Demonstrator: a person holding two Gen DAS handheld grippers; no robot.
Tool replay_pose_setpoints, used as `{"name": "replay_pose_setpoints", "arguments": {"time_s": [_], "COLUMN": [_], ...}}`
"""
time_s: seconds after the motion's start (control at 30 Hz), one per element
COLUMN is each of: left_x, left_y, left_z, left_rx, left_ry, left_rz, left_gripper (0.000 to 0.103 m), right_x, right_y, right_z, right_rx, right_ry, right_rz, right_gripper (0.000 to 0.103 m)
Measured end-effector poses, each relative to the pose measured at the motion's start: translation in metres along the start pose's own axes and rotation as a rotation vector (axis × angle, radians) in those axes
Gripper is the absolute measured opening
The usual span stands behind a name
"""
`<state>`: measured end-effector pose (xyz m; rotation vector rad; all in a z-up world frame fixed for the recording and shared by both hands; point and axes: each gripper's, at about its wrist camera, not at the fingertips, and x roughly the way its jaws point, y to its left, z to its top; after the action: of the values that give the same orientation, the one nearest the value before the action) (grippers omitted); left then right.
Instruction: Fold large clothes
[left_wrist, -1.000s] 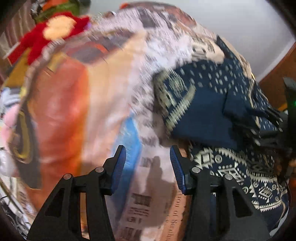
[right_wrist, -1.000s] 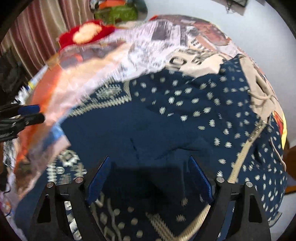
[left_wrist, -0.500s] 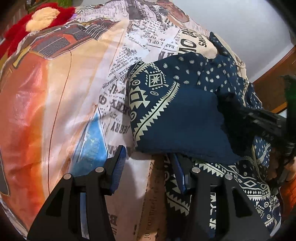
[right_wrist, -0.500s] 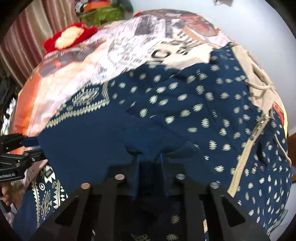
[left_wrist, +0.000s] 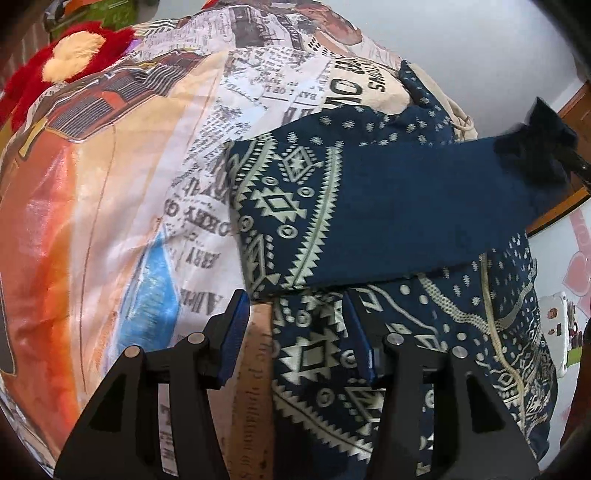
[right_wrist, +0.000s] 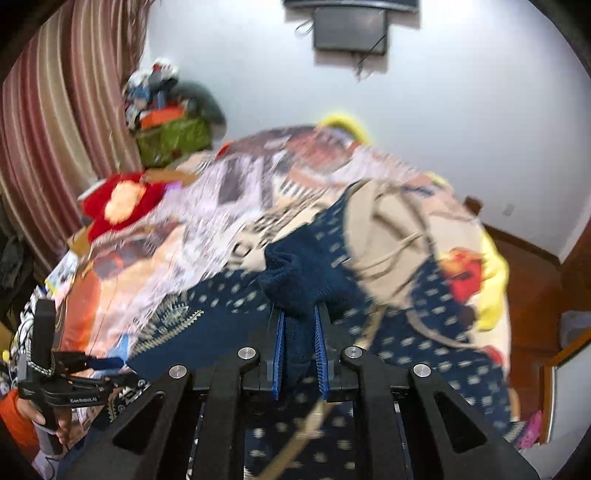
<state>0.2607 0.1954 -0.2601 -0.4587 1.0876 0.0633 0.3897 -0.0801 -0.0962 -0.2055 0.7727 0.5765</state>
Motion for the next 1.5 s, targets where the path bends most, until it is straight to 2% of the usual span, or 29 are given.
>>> {"name": "replay_pose_setpoints", "arguments": {"time_s": [0.07,0.23,0.4,0.5,0.67,0.8,0.9,1.07,1.2,1.33,1.5], "left_x": [0.004,0.018,0.024,0.025,0.029,0.030,0.033,0.034,0.039,0.046,0.022], "left_y": [-0.006,-0.016,-0.002,0.012,0.025,0.022,0.015,0.021,0.016,0.004,-0.014], "left_z": [0.002,0.001,-0.003,-0.005,-0.003,-0.003,-0.004,-0.004,0.001,0.016,0.012], "left_rx": [0.009,0.065,0.016,0.001,-0.042,-0.015,0.011,0.000,0.013,0.087,0.200], "left_ry": [0.002,0.024,0.051,0.044,0.044,0.032,0.034,0.033,0.024,0.011,-0.007], "left_rz": [0.016,0.122,0.143,0.186,0.161,0.148,0.145,0.125,0.133,0.171,0.202], "left_gripper": [0.057,0.057,0.057,0.057,0.057,0.057,0.057,0.057,0.057,0.053,0.053], "right_x": [-0.013,-0.030,-0.021,-0.012,-0.006,-0.007,0.000,0.027,0.055,0.072,0.066], "right_y": [-0.015,-0.048,-0.068,-0.082,-0.115,-0.134,-0.138,-0.132,-0.128,-0.116,-0.104], "right_z": [0.003,-0.006,-0.035,-0.056,-0.085,-0.097,-0.096,-0.096,-0.101,-0.104,-0.103], "right_rx": [0.026,0.075,0.104,0.145,0.263,0.362,0.398,0.378,0.409,0.344,0.229], "right_ry": [-0.022,-0.027,0.049,0.093,0.130,0.154,0.204,0.291,0.354,0.411,0.427], "right_rz": [-0.011,-0.035,-0.025,-0.027,-0.019,0.037,0.057,0.046,0.043,0.003,-0.031], "right_gripper": [0.007,0.007,0.007,0.007,0.008,0.008,0.008,0.008,0.008,0.008,0.008]}}
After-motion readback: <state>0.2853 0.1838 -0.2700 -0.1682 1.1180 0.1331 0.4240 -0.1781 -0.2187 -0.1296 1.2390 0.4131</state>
